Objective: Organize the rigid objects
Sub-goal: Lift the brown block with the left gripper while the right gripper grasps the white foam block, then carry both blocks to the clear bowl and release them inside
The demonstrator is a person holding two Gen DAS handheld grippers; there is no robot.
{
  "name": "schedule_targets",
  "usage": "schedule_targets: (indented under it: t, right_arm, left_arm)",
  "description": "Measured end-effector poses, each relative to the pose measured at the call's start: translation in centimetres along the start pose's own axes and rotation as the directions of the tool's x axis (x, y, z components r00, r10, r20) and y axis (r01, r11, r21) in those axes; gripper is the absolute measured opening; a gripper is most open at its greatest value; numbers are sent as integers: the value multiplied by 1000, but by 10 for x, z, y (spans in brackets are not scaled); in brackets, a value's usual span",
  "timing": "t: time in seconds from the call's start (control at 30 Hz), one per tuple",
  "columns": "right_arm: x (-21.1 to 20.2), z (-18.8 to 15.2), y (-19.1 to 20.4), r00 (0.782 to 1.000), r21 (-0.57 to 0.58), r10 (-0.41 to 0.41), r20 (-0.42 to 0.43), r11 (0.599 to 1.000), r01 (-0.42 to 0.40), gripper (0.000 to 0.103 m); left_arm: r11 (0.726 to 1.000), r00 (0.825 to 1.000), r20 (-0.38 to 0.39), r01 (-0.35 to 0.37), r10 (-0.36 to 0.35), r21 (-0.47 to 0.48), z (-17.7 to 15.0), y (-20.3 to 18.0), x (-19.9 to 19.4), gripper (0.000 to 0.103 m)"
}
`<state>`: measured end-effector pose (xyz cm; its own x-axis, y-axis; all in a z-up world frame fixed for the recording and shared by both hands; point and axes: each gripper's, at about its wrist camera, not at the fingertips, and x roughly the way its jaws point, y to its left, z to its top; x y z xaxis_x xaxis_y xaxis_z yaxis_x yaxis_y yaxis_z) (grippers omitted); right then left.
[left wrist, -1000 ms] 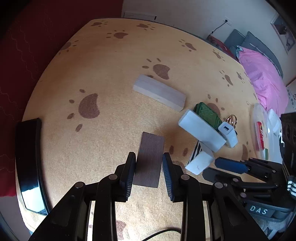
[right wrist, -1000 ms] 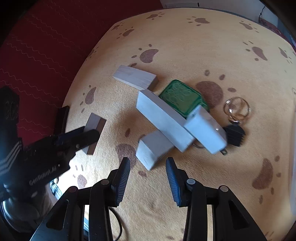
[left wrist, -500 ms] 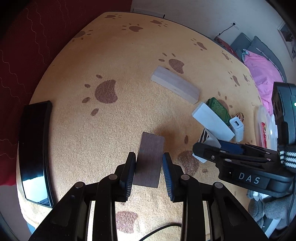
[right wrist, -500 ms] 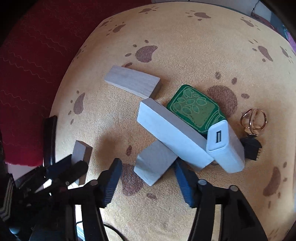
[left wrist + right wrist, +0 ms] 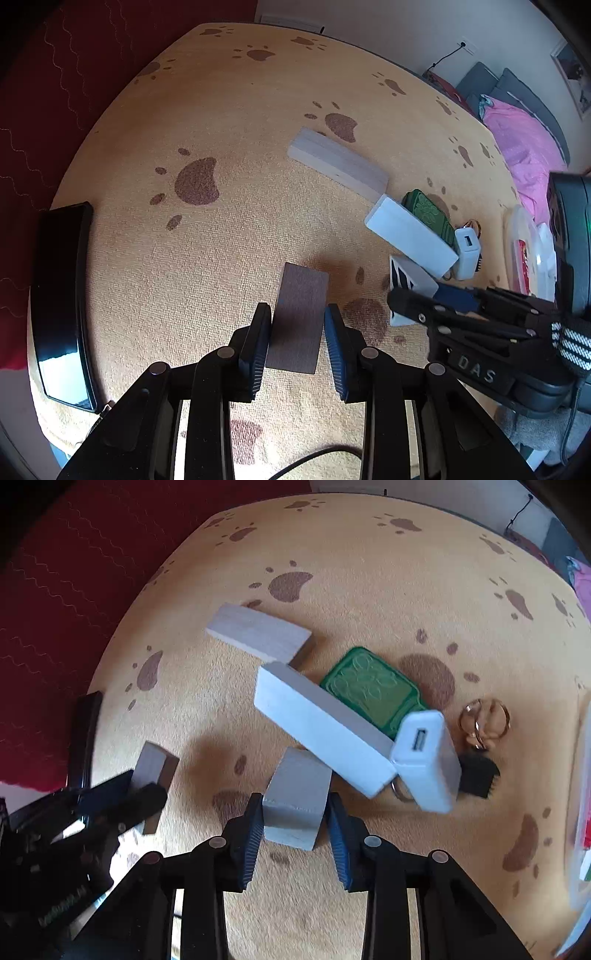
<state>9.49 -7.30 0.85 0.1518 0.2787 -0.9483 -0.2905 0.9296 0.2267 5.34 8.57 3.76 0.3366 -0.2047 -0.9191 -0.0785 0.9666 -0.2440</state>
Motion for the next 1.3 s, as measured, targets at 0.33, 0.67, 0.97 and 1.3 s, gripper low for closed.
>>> schedule_targets:
  t: [0.33,0.67,0.97,1.3]
  right_arm:
    - [-37,-35,-54,999,75,34,23,996,-36,35]
    - [-73,-57,-112,996,176,26,86,984,-41,35]
    - [-105,-75,-166,986,266,6,165,963,-51,35]
    - [-139,-96,-237,971,356,-84,225,934,-2,35]
  left_arm:
    - [1000,1000,5,-6,6,3,-5,-18,-3,30]
    - [998,1000,10,-7,6,61,-9,-61,-5,30]
    - [994,1000,17,-15,14,113,-17,-105,-8,30]
    - [991,999,37,-16,11,134,-26,-147,-10,30]
